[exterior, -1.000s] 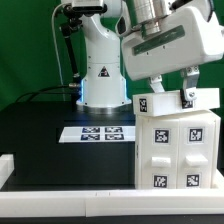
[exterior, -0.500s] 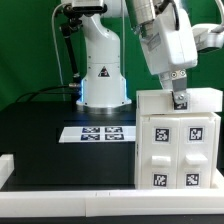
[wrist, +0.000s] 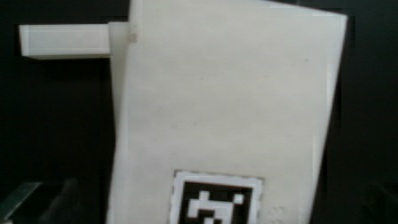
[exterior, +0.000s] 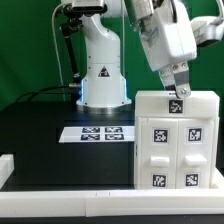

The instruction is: Assemble cabinet

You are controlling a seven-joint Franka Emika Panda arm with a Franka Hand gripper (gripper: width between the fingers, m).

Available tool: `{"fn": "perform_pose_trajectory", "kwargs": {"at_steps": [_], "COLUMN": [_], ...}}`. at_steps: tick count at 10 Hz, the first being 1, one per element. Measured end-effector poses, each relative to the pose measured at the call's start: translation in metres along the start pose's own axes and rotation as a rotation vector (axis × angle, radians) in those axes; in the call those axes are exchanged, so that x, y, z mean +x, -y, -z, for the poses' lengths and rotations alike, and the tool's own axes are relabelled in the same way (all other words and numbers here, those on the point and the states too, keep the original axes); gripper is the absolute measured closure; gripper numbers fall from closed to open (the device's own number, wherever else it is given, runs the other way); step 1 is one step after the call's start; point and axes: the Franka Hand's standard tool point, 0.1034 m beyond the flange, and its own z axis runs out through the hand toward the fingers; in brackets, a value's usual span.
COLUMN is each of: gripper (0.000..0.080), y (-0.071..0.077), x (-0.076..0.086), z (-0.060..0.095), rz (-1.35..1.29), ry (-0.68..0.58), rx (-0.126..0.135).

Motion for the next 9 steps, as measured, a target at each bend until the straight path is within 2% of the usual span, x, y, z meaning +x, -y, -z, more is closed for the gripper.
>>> {"fn": "perform_pose_trajectory", "kwargs": {"at_steps": [2,4,5,6,9], "gripper": [0.0001,0.0002,0.0002,0.0002,0.0002], "y": [0.006,0.006,0.005,0.005,0.014], "x": [-0.005,-0.005,-0.006,-0.009,-0.021], "z": [0.011,0.011,0.01,0.011,0.02], "rz": [0.002,0.035,0.104,0.232,0.629], "ry": [0.011,0.014,0.011,0.018,0.079], "rx": [0.021,0.023,0.01,-0.02,-0.087]}}
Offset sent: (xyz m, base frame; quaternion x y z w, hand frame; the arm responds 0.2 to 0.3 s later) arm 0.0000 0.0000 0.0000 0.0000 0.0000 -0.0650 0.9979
